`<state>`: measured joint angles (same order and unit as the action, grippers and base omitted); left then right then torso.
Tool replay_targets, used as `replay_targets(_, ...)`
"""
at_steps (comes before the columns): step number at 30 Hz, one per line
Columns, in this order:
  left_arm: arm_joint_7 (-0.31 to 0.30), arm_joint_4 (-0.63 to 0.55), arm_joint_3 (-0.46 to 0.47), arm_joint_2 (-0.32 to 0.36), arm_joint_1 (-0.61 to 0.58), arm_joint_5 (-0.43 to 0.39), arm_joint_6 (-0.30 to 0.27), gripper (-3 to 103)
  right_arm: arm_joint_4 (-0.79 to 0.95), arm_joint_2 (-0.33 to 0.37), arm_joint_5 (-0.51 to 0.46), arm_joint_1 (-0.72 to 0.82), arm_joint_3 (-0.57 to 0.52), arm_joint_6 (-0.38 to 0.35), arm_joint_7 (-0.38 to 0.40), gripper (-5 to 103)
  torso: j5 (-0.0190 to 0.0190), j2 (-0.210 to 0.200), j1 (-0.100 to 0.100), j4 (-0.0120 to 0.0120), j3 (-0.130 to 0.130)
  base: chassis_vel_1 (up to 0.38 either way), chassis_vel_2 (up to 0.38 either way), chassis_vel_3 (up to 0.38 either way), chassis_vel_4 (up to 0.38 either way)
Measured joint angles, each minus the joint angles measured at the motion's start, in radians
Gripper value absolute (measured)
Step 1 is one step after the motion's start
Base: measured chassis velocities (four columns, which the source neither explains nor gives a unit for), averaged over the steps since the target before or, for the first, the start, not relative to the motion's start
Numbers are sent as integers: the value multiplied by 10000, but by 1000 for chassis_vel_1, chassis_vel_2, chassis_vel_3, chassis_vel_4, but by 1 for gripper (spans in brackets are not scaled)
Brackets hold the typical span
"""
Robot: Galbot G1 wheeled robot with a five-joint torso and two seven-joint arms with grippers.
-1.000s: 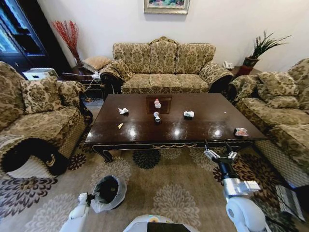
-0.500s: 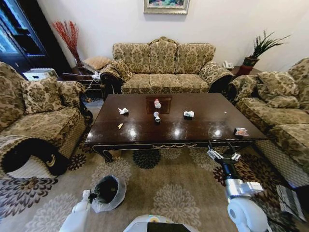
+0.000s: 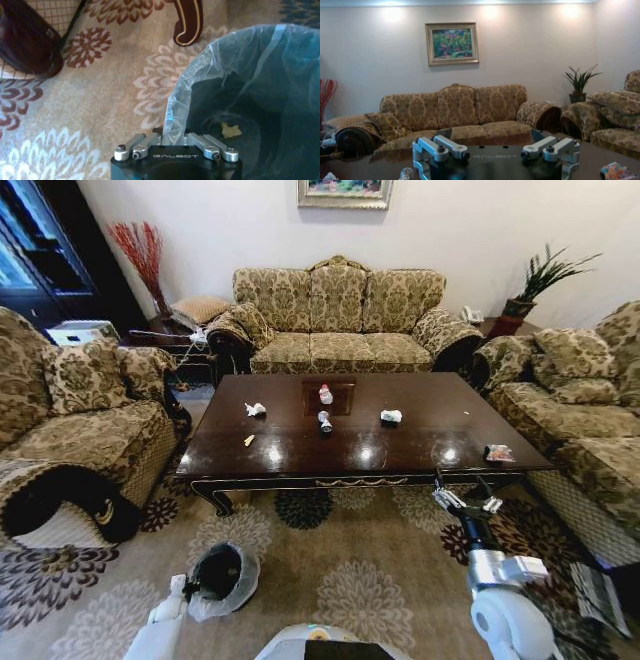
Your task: Move to the front of the table and place the trash on the table into the trash bin.
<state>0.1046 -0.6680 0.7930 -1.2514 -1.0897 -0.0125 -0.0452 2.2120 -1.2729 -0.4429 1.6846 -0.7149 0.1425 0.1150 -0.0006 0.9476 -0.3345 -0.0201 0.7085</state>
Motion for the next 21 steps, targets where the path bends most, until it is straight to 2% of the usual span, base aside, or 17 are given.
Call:
replay_targets(5,-15,-974,-8,-63,-580,-425,-411,7,55,53,-43,35,-87,6,14,100,3,0,0,-2,0,0,0,0,0)
replay_targets(8,-31,-1684,-9,-91,-1036,-708,-532,4,17,62,39,-21,-93,26,14,100,6,0,0,0,0,0,0,0,0)
replay_targets(12,-46,-2850,1,-128,-1818,-1177,-876,4,-3,4,168,-37,10,60,12,100,6,0,0,-8,1,0,0,0,0)
replay_targets(15,-182,-4072,131,-196,-2439,-1548,-1163,4,19,-20,176,-6,76,65,-1,100,4,0,0,-4,1,0,0,0,0)
replay_targets(16,-182,-4072,131,-196,-2439,-1548,-1163,4,19,-20,176,-6,76,65,-1,100,4,0,0,-4,1,0,0,0,0)
replay_targets(19,-396,-5856,429,-380,-3178,-2033,-1764,4,-101,13,139,-129,157,61,-32,100,12,0,0,-3,1,0,0,0,0)
replay_targets(20,-396,-5856,429,-380,-3178,-2033,-1764,4,-101,13,139,-129,157,61,-32,100,12,0,0,-3,1,0,0,0,0)
replay_targets(21,-514,-6402,511,-515,-3357,-2187,-1937,4,-205,-12,147,-255,220,66,-5,100,9,0,0,-3,0,0,0,0,0)
